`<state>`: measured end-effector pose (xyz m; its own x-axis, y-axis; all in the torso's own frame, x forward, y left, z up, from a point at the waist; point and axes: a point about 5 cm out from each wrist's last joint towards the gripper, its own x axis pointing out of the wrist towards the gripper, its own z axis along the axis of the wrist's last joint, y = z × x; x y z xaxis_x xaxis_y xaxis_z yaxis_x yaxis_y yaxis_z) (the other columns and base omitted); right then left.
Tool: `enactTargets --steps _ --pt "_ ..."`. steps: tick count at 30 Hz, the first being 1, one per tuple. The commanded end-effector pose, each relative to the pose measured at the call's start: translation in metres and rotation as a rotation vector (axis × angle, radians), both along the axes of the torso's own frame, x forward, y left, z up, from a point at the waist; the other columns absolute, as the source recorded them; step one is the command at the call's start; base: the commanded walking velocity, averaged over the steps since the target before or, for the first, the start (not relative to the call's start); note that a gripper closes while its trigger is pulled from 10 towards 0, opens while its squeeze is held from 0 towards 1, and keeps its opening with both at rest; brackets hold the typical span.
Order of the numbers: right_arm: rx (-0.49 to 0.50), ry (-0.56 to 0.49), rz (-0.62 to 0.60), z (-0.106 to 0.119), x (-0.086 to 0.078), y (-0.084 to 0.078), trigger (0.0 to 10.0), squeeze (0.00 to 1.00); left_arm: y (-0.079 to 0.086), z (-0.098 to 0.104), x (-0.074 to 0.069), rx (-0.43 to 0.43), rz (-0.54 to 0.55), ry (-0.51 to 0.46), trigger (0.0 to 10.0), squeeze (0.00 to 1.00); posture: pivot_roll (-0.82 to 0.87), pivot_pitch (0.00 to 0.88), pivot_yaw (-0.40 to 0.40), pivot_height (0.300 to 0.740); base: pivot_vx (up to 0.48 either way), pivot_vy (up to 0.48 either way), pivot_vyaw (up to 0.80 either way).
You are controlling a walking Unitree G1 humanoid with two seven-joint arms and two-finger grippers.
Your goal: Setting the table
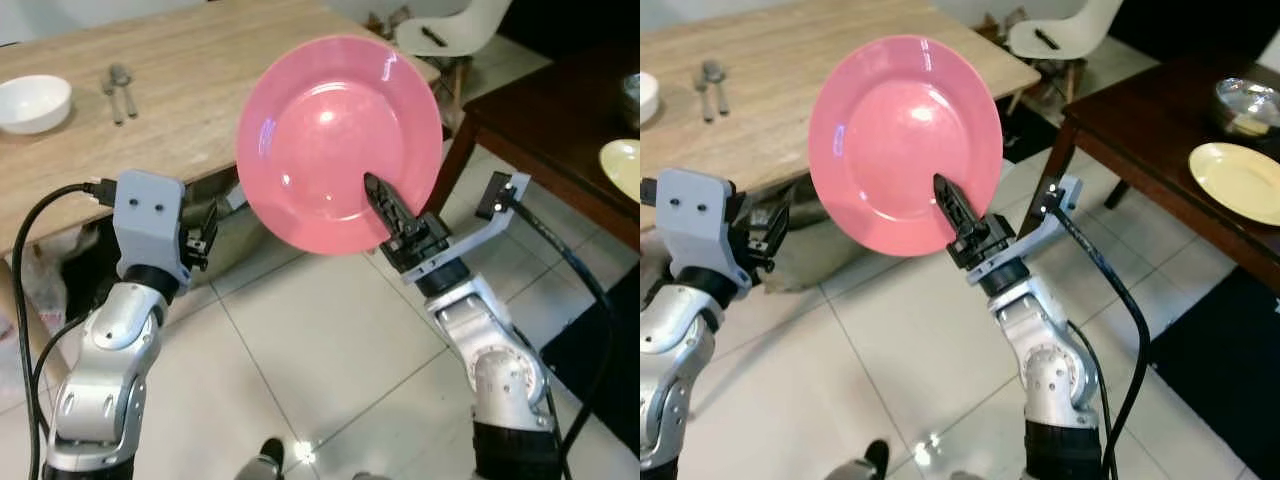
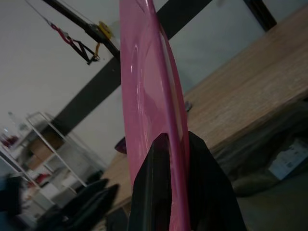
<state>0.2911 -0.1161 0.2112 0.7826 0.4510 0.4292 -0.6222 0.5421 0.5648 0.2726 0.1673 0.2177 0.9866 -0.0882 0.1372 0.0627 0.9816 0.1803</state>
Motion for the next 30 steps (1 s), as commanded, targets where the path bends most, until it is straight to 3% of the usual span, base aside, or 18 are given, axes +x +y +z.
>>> enactTargets --steps 1,30 --pt "0.014 -0.011 0.016 0.0019 -0.0014 0.0036 10.0 0.0 0.0063 -0.0043 -0.001 0.011 0.03 0.021 10.0 0.0 -0.03 0.029 -0.001 0.74 0.0 0.0 0.77" --pt "0.01 -0.003 0.012 0.0019 0.0002 0.0034 10.0 0.0 0.0095 -0.0034 0.001 0.02 0.077 0.012 10.0 0.0 -0.03 0.031 -0.009 0.74 0.011 0.0 0.75"
